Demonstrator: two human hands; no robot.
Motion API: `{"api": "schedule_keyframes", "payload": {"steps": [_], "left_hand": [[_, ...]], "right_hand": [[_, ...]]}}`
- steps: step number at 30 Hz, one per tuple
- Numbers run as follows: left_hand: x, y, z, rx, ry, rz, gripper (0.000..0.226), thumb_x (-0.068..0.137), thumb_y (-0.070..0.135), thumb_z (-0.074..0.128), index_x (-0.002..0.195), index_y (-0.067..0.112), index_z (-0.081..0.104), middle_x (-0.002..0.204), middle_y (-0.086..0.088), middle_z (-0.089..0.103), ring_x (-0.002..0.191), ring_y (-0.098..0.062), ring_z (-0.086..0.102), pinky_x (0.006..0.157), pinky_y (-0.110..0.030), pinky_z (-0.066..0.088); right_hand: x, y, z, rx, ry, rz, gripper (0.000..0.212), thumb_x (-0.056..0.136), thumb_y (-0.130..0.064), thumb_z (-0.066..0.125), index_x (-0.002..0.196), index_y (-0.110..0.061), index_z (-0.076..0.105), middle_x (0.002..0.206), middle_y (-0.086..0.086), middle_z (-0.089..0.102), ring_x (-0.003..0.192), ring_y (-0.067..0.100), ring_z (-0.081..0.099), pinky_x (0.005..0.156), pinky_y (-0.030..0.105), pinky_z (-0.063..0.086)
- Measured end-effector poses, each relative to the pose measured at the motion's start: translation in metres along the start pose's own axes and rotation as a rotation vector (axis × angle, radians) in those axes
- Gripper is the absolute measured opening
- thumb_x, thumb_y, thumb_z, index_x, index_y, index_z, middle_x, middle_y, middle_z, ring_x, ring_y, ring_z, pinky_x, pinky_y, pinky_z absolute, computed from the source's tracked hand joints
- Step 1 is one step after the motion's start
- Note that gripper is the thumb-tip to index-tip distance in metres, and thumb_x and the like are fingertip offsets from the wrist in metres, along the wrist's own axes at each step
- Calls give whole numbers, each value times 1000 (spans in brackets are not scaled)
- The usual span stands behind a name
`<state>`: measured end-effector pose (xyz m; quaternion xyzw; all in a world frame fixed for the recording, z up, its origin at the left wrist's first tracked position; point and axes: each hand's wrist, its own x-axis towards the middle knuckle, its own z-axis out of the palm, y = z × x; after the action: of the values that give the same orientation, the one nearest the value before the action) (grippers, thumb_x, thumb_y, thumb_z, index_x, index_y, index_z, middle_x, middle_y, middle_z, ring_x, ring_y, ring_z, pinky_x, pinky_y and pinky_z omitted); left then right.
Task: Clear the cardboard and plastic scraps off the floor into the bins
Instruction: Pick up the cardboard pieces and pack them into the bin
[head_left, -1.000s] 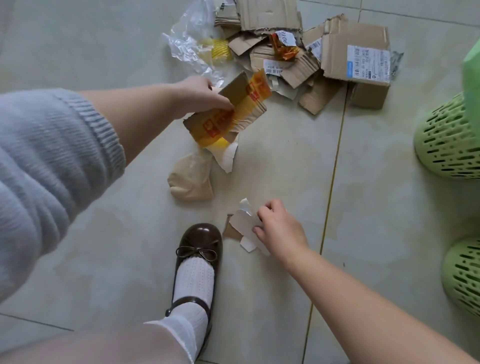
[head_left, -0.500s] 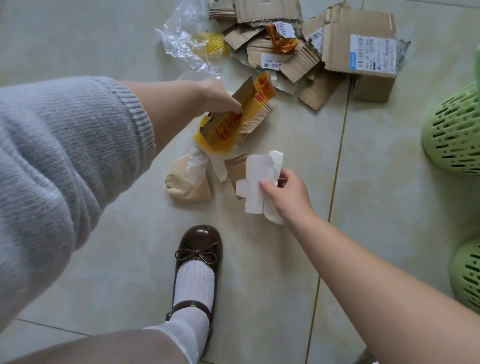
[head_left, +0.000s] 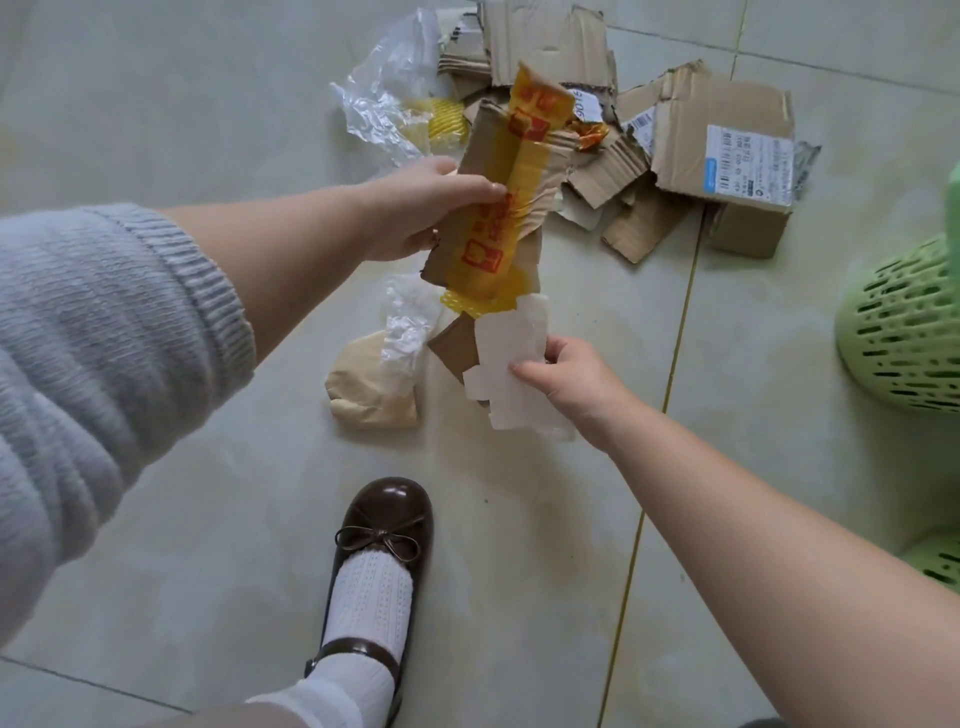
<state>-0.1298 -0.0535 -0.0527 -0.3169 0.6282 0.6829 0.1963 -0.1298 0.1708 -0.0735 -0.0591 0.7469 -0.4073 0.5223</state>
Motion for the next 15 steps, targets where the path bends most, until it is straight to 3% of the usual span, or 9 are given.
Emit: {"api": "schedule_keyframes", "payload": {"steps": [2,6,9,13,15], "left_hand": [[1,2,-1,-51,3,33,61,75,34,68,128,9,49,121,-14,64,110,-24,63,97,-42,49],[-7,16,-2,-196,-14,84,30,94,20,49,123,12,50,108,-8,67,96,-18,69,74,-32,57],[-11,27,2,-267,-52,106,32,90,25,50,122,17,52,108,-5,69,100,-20,68,78,-38,56],[-24,50,14,-345,-112,141,29,91,29,46,117,21,57,105,-2,71,100,-19,68,84,-43,54],[-31,70,27,-341,-127,156,35,89,29,48,121,18,56,114,-6,68,105,-23,66,88,-45,54]], "right_hand": [[0,-6,-9,-211,39,-76,18,84,-7,55,97,-6,68,100,16,70,95,32,65,82,42,52],[-12,-26,-41,-543,134,-191,21,83,-8,52,94,-7,70,90,13,71,85,29,65,71,37,53],[-28,-42,-71,-602,236,-242,20,82,-7,53,91,-8,71,85,11,72,76,25,65,62,32,51],[-57,-63,-114,-552,354,-316,15,83,-9,57,87,-12,71,84,7,71,82,25,64,70,36,52],[-78,-73,-133,-460,377,-386,14,85,-11,60,82,-21,70,84,4,72,83,24,66,72,36,52]]}}
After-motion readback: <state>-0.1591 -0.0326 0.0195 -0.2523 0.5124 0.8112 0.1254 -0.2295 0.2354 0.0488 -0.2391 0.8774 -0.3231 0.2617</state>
